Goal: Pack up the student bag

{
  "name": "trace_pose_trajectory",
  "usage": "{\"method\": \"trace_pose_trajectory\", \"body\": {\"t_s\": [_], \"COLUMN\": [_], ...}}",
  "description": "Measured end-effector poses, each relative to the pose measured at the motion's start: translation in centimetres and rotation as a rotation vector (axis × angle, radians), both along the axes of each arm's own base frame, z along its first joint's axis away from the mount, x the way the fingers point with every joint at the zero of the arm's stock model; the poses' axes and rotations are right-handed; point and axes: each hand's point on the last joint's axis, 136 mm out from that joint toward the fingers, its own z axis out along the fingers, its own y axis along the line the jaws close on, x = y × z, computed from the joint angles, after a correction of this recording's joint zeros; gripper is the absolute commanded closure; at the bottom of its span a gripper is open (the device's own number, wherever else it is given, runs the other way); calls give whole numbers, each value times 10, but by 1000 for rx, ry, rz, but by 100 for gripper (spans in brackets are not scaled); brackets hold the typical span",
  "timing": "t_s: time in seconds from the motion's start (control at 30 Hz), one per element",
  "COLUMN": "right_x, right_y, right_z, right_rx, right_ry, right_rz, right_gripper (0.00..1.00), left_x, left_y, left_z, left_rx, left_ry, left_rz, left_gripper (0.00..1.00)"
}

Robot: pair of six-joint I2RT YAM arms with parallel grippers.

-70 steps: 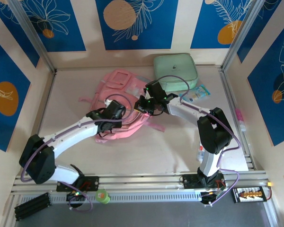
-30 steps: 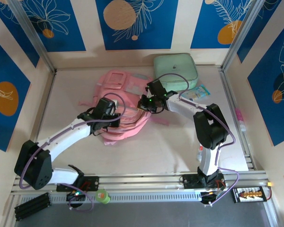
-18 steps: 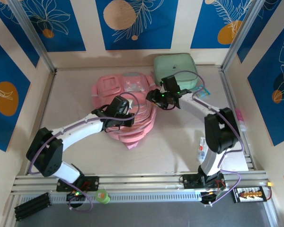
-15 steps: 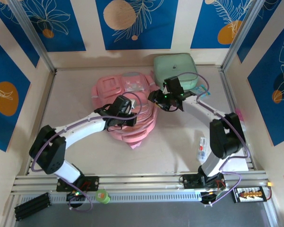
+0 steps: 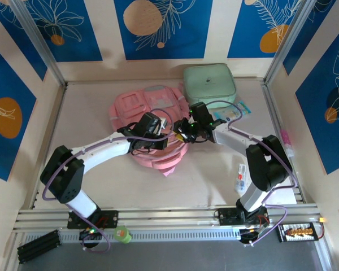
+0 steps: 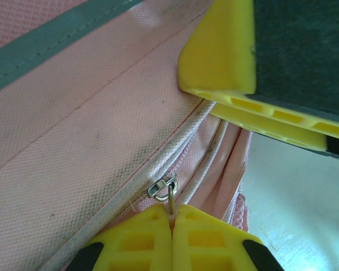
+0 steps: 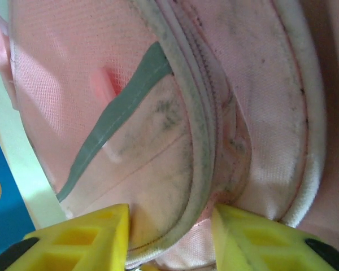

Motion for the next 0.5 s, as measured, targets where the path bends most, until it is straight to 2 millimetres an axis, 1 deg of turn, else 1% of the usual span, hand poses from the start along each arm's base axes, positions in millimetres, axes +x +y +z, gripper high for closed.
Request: {"method": "trace_pose_trajectory", "body": {"t_s": [0.1, 0.2, 0.4, 0.5], "right_x": [2, 4, 9, 12], "right_y": [-1, -1, -4, -5], "right_z": [-2, 0, 3, 6], "right_rx": [-8, -16, -45, -59], "right_ry": [0, -5, -34, -50], "right_rz": [-10, -13, -16, -13], "right_gripper": [84, 91, 94, 94], "left_x": [-1, -4, -12, -17], "left_y": [6, 16, 44, 65], "left_z": [-4, -6, 0, 3], "left_rx": [34, 80, 179, 224], "left_ry": [7, 11, 0, -24], "left_rz": [14, 35, 75, 98], "left_gripper": [100, 100, 100, 100]}}
